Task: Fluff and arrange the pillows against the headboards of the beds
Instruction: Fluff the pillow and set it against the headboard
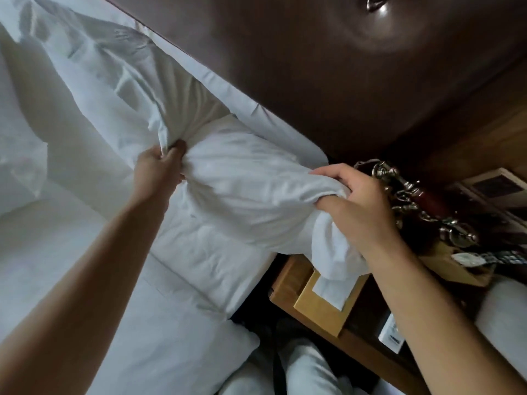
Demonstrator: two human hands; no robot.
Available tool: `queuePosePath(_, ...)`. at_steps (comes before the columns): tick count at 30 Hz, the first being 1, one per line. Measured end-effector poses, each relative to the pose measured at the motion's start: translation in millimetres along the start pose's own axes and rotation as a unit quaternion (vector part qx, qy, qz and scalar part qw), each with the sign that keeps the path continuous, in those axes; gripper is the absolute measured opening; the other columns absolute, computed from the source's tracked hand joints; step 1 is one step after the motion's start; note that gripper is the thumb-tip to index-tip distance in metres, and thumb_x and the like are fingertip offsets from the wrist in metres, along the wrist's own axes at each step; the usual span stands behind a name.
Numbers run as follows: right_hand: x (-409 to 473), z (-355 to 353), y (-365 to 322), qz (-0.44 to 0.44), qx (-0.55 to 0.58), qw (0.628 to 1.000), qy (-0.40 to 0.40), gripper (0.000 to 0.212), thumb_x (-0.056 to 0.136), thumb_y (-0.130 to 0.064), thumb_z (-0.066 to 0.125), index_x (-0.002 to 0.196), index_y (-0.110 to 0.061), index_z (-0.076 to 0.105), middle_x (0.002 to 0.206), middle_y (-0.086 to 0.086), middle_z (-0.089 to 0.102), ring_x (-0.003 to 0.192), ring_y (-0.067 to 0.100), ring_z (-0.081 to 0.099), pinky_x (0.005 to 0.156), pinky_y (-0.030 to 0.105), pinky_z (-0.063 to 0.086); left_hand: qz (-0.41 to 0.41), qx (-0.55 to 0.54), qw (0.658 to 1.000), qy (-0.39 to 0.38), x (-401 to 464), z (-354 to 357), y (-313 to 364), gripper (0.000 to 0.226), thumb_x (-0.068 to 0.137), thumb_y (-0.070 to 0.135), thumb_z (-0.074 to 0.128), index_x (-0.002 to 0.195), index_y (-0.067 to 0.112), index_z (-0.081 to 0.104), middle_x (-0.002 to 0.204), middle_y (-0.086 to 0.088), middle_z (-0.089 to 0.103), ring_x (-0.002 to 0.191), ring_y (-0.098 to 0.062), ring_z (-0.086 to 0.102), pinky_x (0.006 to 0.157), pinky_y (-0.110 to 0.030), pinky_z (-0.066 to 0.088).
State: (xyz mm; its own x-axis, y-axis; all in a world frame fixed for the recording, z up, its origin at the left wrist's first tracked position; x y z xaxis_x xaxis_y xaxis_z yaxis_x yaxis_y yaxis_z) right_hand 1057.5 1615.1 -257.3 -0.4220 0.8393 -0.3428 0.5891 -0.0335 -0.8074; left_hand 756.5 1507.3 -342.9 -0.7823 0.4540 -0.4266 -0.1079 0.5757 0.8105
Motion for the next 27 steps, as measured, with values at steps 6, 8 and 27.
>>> queuePosePath(6,7,-13,-24,-0.077,-0.083,0.988,-0.105,0.045,0.082,-0.062,0.074,0.120,-0.038,0.070,0.112,-0.038,0.061,0.116,-0.023,0.049,0.094,0.007,0.040,0.004,0.052,0.999,-0.007,19,7,21,0.030,0.079,0.046,0.064,0.087,0.018,0.062,0.074,-0.005,0.063,0.060,-0.027,0.063,0.083,-0.056,0.063)
queuePosePath(8,13,-8,-21,-0.085,-0.099,0.989,-0.077,0.037,0.081,-0.057,0.076,0.106,-0.030,0.076,0.097,-0.035,0.061,0.104,-0.026,0.051,0.090,0.003,0.039,0.010,0.078,0.997,-0.007,22,12,31,0.023,0.081,0.043,0.061,0.077,0.020,0.063,0.070,-0.005,0.064,0.062,-0.030,0.065,0.084,-0.054,0.063)
queuePosePath(27,38,-68,-26,-0.195,-0.178,0.954,0.143,0.031,0.081,-0.049,0.076,0.091,-0.021,0.071,0.076,-0.007,0.071,0.072,0.016,0.068,0.065,0.036,0.056,0.097,0.181,0.979,-0.018,29,41,157,0.019,0.081,0.028,0.057,0.079,0.009,0.060,0.056,-0.011,0.071,0.068,-0.032,0.078,0.085,-0.048,0.065)
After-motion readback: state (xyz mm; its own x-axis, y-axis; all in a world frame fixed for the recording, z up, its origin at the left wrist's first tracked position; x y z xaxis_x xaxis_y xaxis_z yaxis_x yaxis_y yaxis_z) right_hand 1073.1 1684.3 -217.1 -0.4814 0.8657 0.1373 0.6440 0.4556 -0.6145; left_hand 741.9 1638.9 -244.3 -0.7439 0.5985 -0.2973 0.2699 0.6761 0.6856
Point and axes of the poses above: each hand's wrist, its own x-axis towards the middle knuckle, its own z-axis out of the palm, y = z × x, the point moved 3 cm from there along x, towards the middle knuckle
